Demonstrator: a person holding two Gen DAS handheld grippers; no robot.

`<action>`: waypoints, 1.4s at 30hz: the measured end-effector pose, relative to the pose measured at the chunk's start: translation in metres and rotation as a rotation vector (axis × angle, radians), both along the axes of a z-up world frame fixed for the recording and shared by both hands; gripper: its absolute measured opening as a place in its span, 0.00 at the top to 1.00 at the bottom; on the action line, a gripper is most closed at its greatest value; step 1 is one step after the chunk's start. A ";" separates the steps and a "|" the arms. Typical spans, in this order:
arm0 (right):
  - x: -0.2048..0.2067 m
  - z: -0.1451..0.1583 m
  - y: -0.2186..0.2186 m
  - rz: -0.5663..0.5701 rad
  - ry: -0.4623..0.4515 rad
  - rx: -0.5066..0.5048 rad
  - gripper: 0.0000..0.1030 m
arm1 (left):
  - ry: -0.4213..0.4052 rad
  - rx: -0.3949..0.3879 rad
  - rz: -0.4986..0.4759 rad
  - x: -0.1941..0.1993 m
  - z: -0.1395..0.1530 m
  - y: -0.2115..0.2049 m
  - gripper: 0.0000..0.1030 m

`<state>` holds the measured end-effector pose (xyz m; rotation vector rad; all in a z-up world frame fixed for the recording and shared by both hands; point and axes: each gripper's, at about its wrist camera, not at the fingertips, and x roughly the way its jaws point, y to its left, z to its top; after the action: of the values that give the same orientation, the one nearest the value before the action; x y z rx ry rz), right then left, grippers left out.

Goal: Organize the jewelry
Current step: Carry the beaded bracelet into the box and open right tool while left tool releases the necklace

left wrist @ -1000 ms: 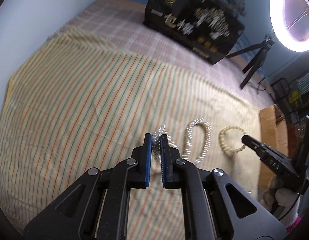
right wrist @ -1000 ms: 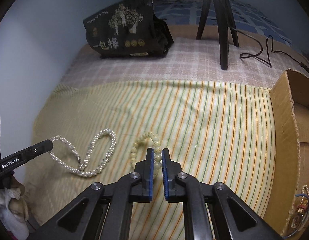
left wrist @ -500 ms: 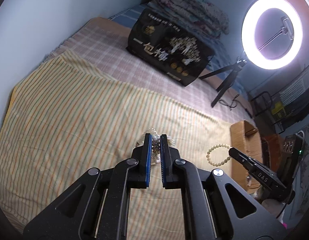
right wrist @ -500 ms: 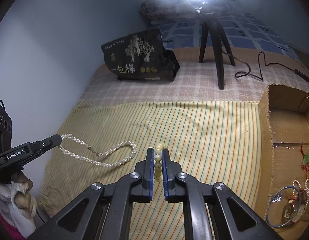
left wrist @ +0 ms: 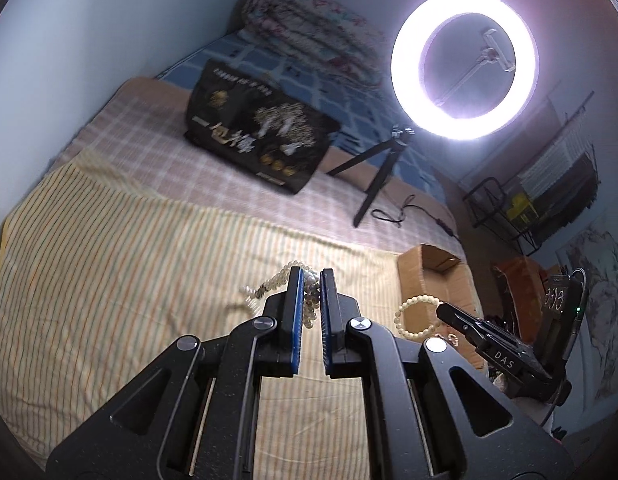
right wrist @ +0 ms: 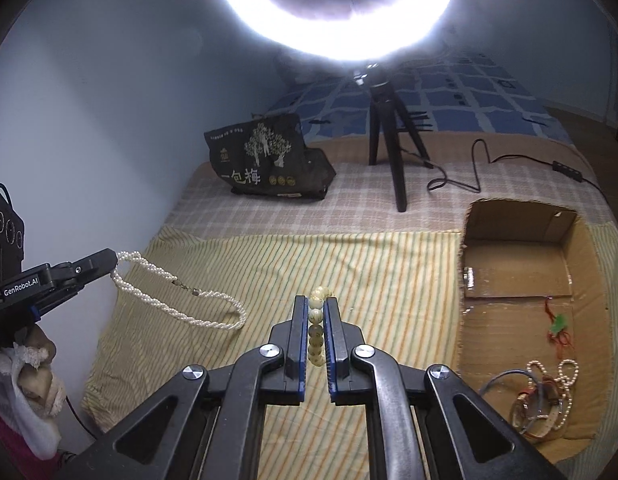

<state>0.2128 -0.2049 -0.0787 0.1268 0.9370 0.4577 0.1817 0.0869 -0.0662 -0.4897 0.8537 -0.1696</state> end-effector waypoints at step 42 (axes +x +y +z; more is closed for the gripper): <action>-0.027 -0.008 -0.149 -0.209 0.028 -0.106 0.95 | 0.176 0.169 -0.073 0.024 -0.073 -0.039 1.00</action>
<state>0.1857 -0.3534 -0.0865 0.1335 0.9624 0.2132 0.2059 0.0481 -0.1395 -0.3177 1.0497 -0.1212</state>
